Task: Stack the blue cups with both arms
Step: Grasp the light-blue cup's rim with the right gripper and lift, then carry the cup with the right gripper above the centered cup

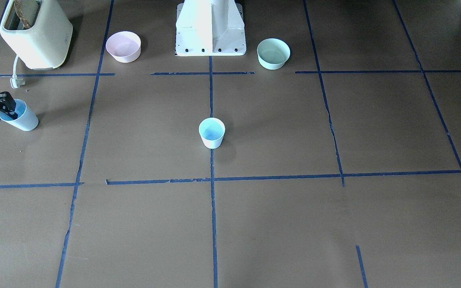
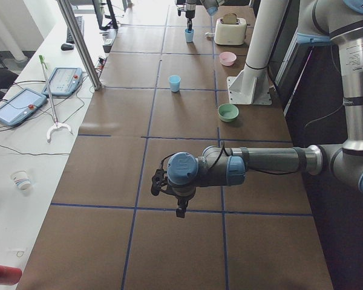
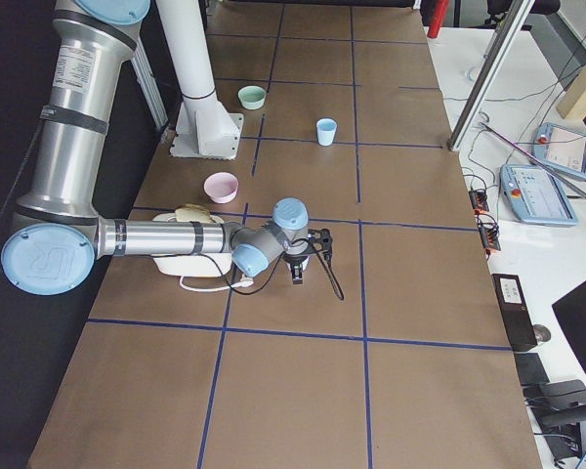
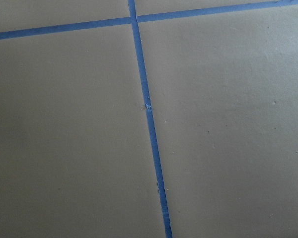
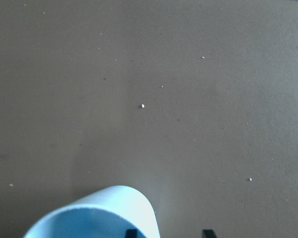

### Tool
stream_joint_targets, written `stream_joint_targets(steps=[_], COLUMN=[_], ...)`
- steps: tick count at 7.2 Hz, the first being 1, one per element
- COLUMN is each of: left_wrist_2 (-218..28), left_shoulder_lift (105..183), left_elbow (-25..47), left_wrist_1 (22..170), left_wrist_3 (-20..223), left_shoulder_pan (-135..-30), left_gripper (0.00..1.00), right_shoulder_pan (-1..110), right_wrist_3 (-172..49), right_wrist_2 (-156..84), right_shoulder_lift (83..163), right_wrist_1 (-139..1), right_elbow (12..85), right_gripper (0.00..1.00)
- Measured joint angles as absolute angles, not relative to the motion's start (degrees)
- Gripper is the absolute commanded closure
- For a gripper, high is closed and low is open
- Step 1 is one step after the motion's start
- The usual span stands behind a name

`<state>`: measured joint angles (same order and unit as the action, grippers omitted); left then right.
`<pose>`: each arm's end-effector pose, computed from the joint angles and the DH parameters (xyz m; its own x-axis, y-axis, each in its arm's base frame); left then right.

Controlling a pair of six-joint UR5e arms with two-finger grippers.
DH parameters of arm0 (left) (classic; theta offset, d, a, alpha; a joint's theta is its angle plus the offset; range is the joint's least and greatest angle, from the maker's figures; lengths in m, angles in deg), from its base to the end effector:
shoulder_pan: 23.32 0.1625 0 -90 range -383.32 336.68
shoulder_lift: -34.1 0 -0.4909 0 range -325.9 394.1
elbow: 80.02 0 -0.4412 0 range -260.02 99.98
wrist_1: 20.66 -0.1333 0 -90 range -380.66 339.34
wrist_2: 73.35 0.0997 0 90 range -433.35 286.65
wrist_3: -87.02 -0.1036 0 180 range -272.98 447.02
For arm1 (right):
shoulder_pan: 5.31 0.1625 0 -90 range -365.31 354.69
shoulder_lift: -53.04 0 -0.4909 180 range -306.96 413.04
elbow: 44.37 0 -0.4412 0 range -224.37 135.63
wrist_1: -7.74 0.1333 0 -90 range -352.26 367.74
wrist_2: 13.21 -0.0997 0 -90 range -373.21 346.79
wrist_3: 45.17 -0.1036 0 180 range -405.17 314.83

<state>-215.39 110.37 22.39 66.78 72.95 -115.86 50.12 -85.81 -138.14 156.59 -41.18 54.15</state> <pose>-0.0702 -0.4170 0.7199 0.6045 0.1642 -0.7795 -0.1059 0.9864 0.1256 -0.1973 -0.4167 0.6884 0.6660 -0.1299 0.7346 0.0329 0.9889 0.1450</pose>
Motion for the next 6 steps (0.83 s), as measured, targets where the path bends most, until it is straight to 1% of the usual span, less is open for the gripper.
stream_joint_targets(steps=[4, 5, 6], left_wrist_2=[-215.4, -215.4, -215.2], left_shoulder_lift=[110.3, 110.4, 110.6], left_elbow=[22.5, 22.5, 22.6], left_wrist_1=[66.8, 66.8, 66.8], left_wrist_3=[73.0, 73.3, 74.7], left_shoulder_pan=[-115.9, -115.9, -115.8], left_gripper=[0.00, 0.00, 0.00], right_shoulder_pan=[50.0, 49.8, 49.2], right_wrist_3=[-86.6, -88.1, -90.8], right_wrist_2=[-138.3, -138.4, -138.4], right_shoulder_lift=[155.8, 153.9, 149.8], right_wrist_1=[-42.0, -43.8, -47.4], right_elbow=[56.7, 57.6, 58.2], right_gripper=[1.00, 1.00, 1.00])
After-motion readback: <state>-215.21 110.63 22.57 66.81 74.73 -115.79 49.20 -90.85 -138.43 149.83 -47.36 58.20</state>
